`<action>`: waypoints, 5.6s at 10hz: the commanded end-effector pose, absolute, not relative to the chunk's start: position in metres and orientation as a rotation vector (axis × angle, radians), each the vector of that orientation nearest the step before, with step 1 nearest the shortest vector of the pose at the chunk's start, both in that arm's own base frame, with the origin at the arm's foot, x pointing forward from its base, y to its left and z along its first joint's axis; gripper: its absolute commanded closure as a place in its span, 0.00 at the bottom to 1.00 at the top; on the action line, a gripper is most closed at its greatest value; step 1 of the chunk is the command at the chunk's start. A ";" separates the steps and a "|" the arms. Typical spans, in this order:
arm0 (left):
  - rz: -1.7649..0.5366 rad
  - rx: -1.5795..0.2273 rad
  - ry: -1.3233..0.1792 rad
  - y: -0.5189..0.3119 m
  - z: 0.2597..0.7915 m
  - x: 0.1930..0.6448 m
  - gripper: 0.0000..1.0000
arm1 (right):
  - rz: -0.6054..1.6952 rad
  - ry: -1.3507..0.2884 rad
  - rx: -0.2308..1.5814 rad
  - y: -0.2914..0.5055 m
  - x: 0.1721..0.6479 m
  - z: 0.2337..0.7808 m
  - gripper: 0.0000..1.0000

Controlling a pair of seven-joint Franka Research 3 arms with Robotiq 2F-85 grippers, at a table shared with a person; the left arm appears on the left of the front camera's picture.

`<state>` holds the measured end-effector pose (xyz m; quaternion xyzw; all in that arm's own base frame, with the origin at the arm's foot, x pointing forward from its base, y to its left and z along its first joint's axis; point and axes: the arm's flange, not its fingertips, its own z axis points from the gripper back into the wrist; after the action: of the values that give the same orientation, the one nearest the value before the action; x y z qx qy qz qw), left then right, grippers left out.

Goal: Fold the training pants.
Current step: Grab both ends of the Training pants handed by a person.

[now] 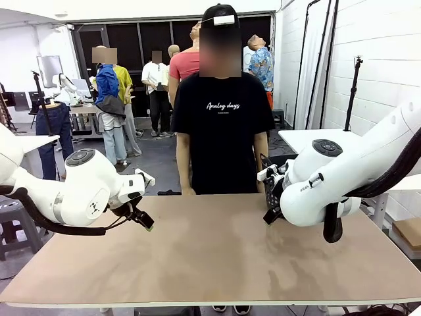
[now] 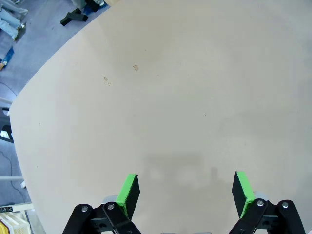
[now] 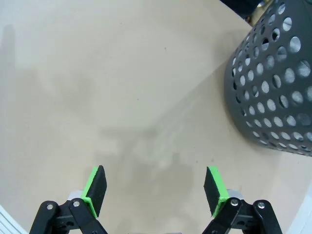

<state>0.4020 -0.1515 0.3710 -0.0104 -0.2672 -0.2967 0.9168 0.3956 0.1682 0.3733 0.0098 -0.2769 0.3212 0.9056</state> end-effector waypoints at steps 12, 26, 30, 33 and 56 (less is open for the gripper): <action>-0.640 -0.036 -0.493 -0.161 0.504 0.371 0.00 | 0.703 -0.573 0.093 0.157 0.354 0.490 0.00; -0.644 -0.046 -0.526 -0.164 0.523 0.355 0.00 | 0.706 -0.657 0.081 0.157 0.330 0.533 0.00; -0.644 -0.046 -0.526 -0.164 0.523 0.355 0.00 | 0.706 -0.657 0.081 0.157 0.330 0.533 0.00; -0.644 -0.046 -0.526 -0.164 0.523 0.355 0.00 | 0.706 -0.657 0.081 0.157 0.330 0.533 0.00; -0.644 -0.046 -0.526 -0.164 0.523 0.355 0.00 | 0.706 -0.657 0.081 0.157 0.330 0.533 0.00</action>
<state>0.3528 -0.1644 0.5226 -0.0214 -0.2561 -0.3134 0.9142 0.3297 0.1573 0.5333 0.0374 -0.3162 0.3389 0.8853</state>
